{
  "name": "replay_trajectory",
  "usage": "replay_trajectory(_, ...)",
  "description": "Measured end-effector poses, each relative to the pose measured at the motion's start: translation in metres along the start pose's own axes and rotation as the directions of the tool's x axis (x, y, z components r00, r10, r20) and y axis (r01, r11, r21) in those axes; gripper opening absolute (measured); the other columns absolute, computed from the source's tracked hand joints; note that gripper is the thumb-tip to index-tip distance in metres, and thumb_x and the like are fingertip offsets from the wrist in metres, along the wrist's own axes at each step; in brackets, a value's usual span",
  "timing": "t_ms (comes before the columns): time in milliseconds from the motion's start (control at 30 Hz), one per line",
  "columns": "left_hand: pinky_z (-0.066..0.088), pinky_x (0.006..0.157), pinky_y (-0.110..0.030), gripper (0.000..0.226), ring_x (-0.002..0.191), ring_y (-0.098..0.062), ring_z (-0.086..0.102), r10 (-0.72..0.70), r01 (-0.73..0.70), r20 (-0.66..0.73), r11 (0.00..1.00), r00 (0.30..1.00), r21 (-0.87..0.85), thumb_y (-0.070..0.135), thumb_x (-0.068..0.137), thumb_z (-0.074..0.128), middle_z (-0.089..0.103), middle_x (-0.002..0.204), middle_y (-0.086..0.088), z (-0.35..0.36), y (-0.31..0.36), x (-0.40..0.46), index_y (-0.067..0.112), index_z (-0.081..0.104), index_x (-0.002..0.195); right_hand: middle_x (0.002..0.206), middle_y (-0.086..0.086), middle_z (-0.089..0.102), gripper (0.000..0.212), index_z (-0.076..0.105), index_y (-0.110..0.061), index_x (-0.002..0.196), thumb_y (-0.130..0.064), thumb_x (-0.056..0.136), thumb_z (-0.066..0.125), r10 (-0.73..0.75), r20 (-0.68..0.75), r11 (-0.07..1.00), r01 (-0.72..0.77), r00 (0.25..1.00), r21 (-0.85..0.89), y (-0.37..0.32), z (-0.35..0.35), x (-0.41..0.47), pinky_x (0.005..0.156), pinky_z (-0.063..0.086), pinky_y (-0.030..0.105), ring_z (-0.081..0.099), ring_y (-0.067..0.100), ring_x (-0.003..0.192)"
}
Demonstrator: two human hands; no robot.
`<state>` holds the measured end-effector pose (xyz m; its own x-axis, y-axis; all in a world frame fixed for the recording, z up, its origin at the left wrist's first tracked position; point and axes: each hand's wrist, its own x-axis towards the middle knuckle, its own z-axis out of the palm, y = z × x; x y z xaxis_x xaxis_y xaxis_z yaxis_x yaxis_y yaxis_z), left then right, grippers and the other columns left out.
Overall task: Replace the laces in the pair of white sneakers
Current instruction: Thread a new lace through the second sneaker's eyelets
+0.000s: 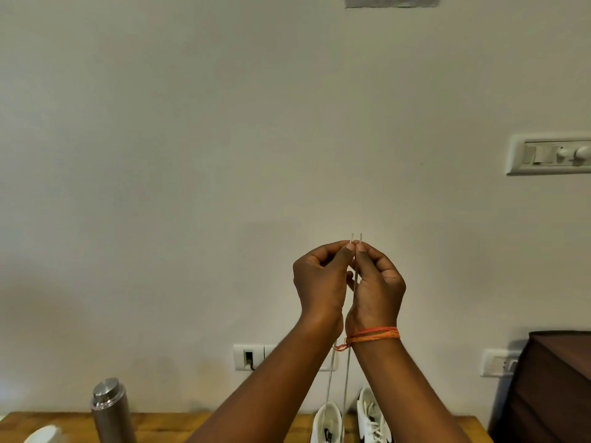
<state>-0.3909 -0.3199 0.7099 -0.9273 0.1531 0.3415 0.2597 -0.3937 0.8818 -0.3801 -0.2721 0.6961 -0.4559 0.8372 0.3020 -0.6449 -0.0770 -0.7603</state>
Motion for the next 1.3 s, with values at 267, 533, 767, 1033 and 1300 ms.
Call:
replay_trajectory(267, 0.06, 0.083, -0.036, 0.01, 0.088, -0.015, 0.071, -0.003, 0.003, 0.003, 1.0, 1.0, 0.024, 0.015, 0.089, 0.07, 0.075, 0.09, 0.0, -0.008, -0.002, 0.007, 0.013, 0.076, 0.097, 0.091, -0.006, 0.074, 0.011, 0.073, -0.022, 0.087, -0.016, 0.091, 0.065, 0.048, 0.019, 0.998, -0.047, 0.999, -0.033, -0.003, -0.007, 0.007, 0.076, 0.054, 0.036, 0.067, 0.016, 0.087)
replay_trajectory(533, 0.059, 0.082, -0.036, 0.003, 0.09, -0.022, 0.07, -0.157, 0.176, -0.132, 0.973, 0.979, 0.147, 0.018, 0.088, 0.071, 0.073, 0.088, -0.004, -0.081, -0.061, 0.036, 0.017, 0.074, 0.088, 0.075, -0.007, 0.061, 0.013, 0.07, -0.019, 0.085, -0.012, 0.091, 0.061, 0.159, -0.063, 0.964, -0.168, 0.985, -0.204, 0.047, -0.064, 0.035, 0.049, 0.04, 0.023, 0.055, 0.012, 0.06)
replay_trajectory(767, 0.055, 0.081, -0.035, 0.006, 0.082, -0.016, 0.066, -0.308, 0.387, -0.268, 0.862, 0.913, 0.327, 0.019, 0.087, 0.071, 0.073, 0.084, -0.001, -0.154, -0.179, 0.036, 0.018, 0.075, 0.083, 0.068, 0.003, 0.055, 0.016, 0.071, -0.008, 0.085, -0.001, 0.089, 0.058, 0.371, -0.025, 0.814, -0.338, 0.928, -0.473, 0.173, -0.133, 0.023, 0.041, 0.032, 0.021, 0.039, 0.013, 0.046)
replay_trajectory(1033, 0.048, 0.068, -0.027, 0.009, 0.074, -0.007, 0.064, -0.318, 0.427, -0.285, 0.657, 0.904, 0.622, 0.025, 0.089, 0.07, 0.071, 0.078, 0.008, -0.208, -0.299, 0.018, 0.021, 0.074, 0.082, 0.077, 0.0, 0.071, 0.012, 0.074, -0.012, 0.076, -0.008, 0.086, 0.068, 0.643, 0.074, 0.387, -0.239, 0.763, -0.891, 0.301, -0.23, -0.028, 0.069, 0.047, 0.022, 0.064, 0.011, 0.074)
replay_trajectory(1300, 0.045, 0.08, -0.017, 0.023, 0.093, -0.011, 0.065, -0.492, 0.469, -0.237, 0.427, 0.838, 0.773, 0.009, 0.085, 0.069, 0.073, 0.105, 0.002, -0.229, -0.373, -0.039, 0.013, 0.074, 0.107, 0.101, 0.005, 0.052, 0.002, 0.073, -0.015, 0.085, -0.014, 0.084, 0.072, 0.591, 0.178, 0.219, 0.056, 0.787, -0.974, 0.355, -0.271, -0.076, 0.084, 0.048, 0.029, 0.057, 0.017, 0.086)
